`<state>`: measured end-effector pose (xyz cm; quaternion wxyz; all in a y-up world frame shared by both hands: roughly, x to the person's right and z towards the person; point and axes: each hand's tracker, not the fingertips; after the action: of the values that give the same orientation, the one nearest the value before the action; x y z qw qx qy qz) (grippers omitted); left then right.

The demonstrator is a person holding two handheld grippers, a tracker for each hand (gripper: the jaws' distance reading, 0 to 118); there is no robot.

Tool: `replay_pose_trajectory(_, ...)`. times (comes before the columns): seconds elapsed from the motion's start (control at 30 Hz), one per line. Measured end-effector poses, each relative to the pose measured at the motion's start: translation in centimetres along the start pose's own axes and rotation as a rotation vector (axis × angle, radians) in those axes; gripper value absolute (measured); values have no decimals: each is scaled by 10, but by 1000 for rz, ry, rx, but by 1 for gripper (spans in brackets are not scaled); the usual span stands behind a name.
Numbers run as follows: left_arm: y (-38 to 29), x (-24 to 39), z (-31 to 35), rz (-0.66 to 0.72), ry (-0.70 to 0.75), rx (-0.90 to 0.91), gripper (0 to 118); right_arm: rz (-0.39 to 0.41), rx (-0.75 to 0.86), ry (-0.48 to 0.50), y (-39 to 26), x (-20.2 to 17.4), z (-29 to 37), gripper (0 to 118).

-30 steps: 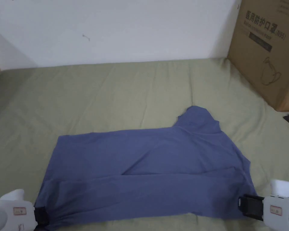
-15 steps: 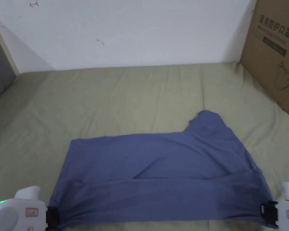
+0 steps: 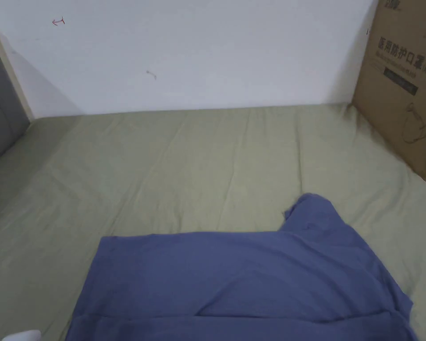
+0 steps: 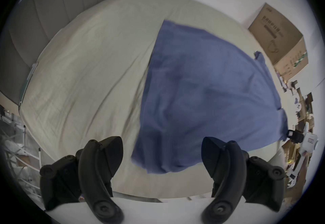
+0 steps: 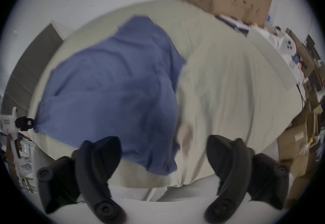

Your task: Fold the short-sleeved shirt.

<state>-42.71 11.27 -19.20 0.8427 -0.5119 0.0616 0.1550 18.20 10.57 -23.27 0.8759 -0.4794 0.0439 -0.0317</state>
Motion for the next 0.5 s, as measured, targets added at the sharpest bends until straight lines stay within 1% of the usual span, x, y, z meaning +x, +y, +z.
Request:
replay_pose_trajectory(0.03, 6, 2, 6, 25, -23, 13, 94, 0, 25, 14, 7, 0, 5, 99)
replay_pose_trajectory(0.07, 14, 4, 10, 69, -43, 33, 94, -12, 40, -13, 19, -1, 15, 98)
replay_pose_trajectory(0.1, 23, 7, 13, 85, -57, 46, 91, -13, 63, -25, 30, -4, 19, 93)
replay_pose_trajectory(0.13, 30, 11, 17, 72, -50, 70, 80, -7, 94, -11, 39, -5, 22, 82)
replay_pose_trajectory(0.17, 37, 19, 20, 43, -33, 112, 54, -8, 128, -8, 48, -7, 25, 57)
replay_pose_trajectory(0.2, 43, 26, 20, 25, -1, 146, 30, -20, 152, -7, 59, -11, 24, 39)
replay_pose_trajectory(0.23, 56, 32, 23, 19, 29, 168, 13, -36, 162, 9, 66, -12, 22, 28)
replay_pose_trajectory(0.27, 61, 36, 18, 19, 24, 160, 7, -63, 165, 39, 72, -12, 17, 24)
replay_pose_trajectory(0.3, 68, 38, 14, 25, 4, 145, 0, -101, 171, 64, 78, -13, 13, 16)
replay_pose_trajectory(0.33, 71, 39, 9, 33, -23, 141, 0, -139, 184, 87, 81, -17, 9, 3)
replay_pose_trajectory(0.37, 80, 33, -3, 56, -45, 139, 0, -170, 195, 96, 84, -18, 3, 0)
replay_pose_trajectory(0.4, 82, 35, -7, 71, -47, 135, 0, -199, 196, 102, 86, -19, -5, 0)
replay_pose_trajectory(0.43, 85, 38, -10, 60, -40, 135, 0, -192, 171, 122, 91, -20, -14, 0)
replay_pose_trajectory(0.5, 90, 42, -17, 55, -34, 134, 0, -204, 163, 126, 101, -24, -27, 0)
